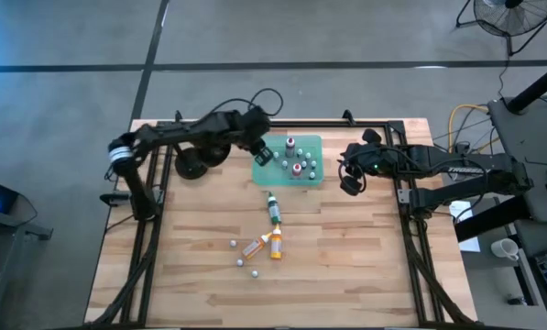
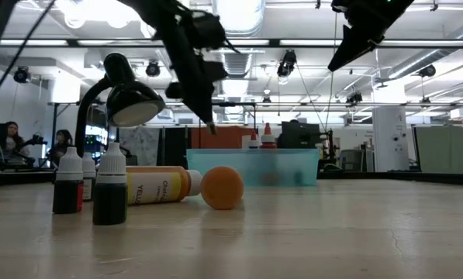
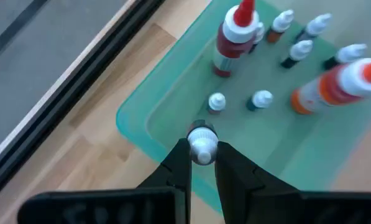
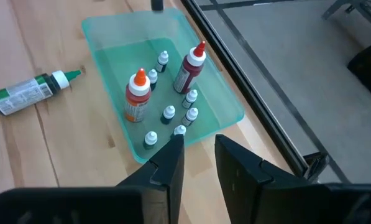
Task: Pick & Place food coloring
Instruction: Put the top left small green food coloring bottle into the bin
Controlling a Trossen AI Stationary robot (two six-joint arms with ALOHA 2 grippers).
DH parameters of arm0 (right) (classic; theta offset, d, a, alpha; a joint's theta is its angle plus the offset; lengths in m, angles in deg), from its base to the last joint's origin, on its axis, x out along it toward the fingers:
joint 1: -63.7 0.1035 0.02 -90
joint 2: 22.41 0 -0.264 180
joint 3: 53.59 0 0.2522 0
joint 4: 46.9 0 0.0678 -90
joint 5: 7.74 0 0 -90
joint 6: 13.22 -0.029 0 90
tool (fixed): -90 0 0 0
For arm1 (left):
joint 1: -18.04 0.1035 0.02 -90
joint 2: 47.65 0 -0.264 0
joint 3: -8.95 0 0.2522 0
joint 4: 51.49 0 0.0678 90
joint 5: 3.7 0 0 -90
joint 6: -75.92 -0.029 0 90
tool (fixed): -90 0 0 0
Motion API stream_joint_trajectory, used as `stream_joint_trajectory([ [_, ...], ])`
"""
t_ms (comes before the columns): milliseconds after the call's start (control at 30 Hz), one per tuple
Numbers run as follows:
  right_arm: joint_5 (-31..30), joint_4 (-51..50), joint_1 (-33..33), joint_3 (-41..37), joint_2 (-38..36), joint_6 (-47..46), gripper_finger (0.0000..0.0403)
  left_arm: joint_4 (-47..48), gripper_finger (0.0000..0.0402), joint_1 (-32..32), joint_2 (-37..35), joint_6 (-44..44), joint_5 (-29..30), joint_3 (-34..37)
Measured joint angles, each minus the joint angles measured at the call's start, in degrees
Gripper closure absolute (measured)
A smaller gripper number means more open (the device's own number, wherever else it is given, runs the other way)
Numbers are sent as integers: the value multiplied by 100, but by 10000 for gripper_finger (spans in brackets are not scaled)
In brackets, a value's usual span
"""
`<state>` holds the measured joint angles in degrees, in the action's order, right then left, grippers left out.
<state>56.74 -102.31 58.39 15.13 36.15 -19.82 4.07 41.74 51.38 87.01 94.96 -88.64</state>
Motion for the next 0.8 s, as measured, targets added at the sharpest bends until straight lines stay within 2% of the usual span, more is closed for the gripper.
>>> stream_joint_trajectory([
  [167,-2,0,0,0,0,-291,321,51,376,-24,748,-282,-43,-494],
  [333,-2,-4,0,0,2,-388,321,178,376,60,1275,-455,-18,-611],
  [633,-2,-5,-1,0,2,-359,321,174,374,81,1549,-682,62,-504],
  [800,-2,-4,-2,0,2,-344,321,-36,348,100,1581,-841,469,-501],
])
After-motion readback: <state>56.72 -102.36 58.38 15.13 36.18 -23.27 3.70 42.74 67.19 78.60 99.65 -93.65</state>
